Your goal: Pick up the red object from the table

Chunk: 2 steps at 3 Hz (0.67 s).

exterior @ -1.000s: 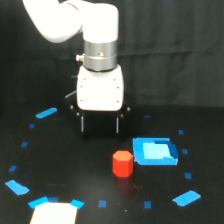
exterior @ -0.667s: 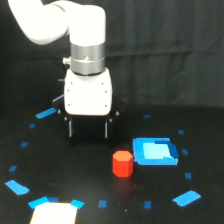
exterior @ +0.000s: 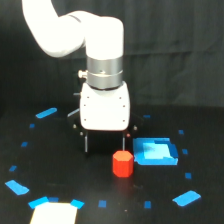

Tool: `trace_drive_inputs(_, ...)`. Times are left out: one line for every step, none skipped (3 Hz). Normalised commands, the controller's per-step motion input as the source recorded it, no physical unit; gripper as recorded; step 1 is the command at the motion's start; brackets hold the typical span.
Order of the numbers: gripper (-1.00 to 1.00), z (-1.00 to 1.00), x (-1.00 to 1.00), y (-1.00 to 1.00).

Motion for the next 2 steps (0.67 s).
trace_drive_inputs(0.91, -1.00, 0.79, -0.70)
trace_drive_inputs(1.00, -0.90, 0.14, -0.65)
